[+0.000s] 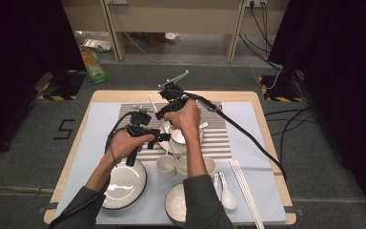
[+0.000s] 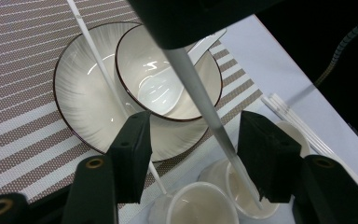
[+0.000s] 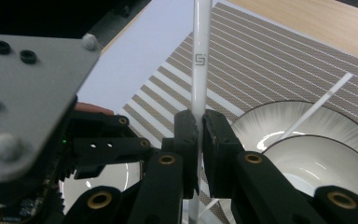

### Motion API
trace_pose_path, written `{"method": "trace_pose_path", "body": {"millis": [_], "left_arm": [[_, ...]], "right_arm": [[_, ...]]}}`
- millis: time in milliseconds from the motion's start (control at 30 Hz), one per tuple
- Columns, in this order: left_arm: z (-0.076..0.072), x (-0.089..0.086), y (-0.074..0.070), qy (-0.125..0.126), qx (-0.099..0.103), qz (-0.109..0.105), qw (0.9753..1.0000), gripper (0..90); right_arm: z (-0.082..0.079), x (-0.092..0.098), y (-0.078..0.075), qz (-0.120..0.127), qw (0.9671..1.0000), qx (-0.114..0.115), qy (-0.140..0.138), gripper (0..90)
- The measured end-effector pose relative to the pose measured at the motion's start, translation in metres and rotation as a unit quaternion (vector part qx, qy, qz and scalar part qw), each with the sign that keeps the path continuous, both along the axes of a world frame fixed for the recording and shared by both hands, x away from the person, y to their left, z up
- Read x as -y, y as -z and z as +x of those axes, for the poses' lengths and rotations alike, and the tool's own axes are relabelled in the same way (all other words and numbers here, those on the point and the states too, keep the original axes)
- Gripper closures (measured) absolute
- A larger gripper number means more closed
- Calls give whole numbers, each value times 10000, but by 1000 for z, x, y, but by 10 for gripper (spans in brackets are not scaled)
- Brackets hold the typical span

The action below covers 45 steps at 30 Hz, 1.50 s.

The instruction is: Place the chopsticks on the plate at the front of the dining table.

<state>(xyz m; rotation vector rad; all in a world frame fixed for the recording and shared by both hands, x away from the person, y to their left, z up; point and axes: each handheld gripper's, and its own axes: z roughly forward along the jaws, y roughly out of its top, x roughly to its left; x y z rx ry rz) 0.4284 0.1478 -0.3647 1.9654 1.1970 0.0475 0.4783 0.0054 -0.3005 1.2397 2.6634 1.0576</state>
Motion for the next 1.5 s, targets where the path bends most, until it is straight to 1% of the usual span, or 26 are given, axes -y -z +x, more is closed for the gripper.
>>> {"method": "trace_pose_path", "body": {"millis": [33, 100, 167, 267, 333, 367, 433, 467, 567, 633, 767, 900, 933, 1000, 1100, 1200, 1367, 1433, 1467, 1500], "left_arm": [[0, 1, 0, -6, -4, 22, 10000, 462], [1, 1, 1, -7, -34, -63, 10000, 502], [1, 0, 1, 1, -51, -145, 9999, 567], [0, 0, 1, 40, -59, -183, 9998, 666], [1, 0, 2, 56, -96, -195, 9997, 708], [1, 0, 2, 57, -105, -237, 9996, 726], [1, -1, 2, 105, -150, -306, 9994, 761], [1, 0, 3, 105, -153, -324, 9993, 775], [1, 1, 3, 110, -164, -281, 9994, 781], [2, 1, 2, 123, -186, -294, 9993, 785], [3, -2, 1, 154, -266, -445, 9985, 800], [4, -2, 0, 147, -338, -522, 9980, 812], [5, -2, 0, 150, -372, -556, 9976, 815], [6, -3, 1, 174, -480, -739, 9960, 829], [6, -2, -1, 217, -500, -798, 9953, 843], [5, 1, -3, 202, -461, -720, 9961, 845], [5, 1, -2, 252, -438, -737, 9960, 844], [4, 3, -3, 242, -351, -642, 9970, 837], [4, 3, -3, 268, -340, -569, 9974, 833], [4, 3, -3, 245, -328, -591, 9974, 831]], "right_arm": [[0, -1, 0, 13, 10000, -4, -15, 844], [0, 0, 0, 42, 10000, 7, -2, 844], [0, 0, 0, 57, 10000, 5, 27, 844], [0, 1, 0, 121, 9999, -30, 57, 844], [1, 3, 2, 153, 9999, -10, 37, 844], [0, 3, 2, 176, 9998, -45, 72, 844], [1, 6, 3, 220, 9997, -21, 64, 844], [1, 7, 3, 235, 9997, -63, 72, 844], [1, 9, 4, 263, 9996, -90, 113, 843], [1, 9, 4, 258, 9996, -88, 112, 843], [0, 11, 1, 304, 9995, -68, 108, 842], [-1, 13, -1, 305, 9994, -89, 153, 839], [0, 13, -1, 302, 9994, -81, 147, 837], [-1, 14, -2, 311, 9994, -72, 150, 828], [-1, 16, -3, 330, 9994, -65, 96, 820], [-2, 16, -4, 277, 9996, -49, 95, 840], [-2, 18, -5, 285, 9995, -79, 121, 842], [-2, 17, -5, 286, 9995, -91, 128, 843], [-1, 17, -5, 284, 9994, -104, 136, 843], [-1, 16, -4, 277, 9995, -122, 120, 843]]}}
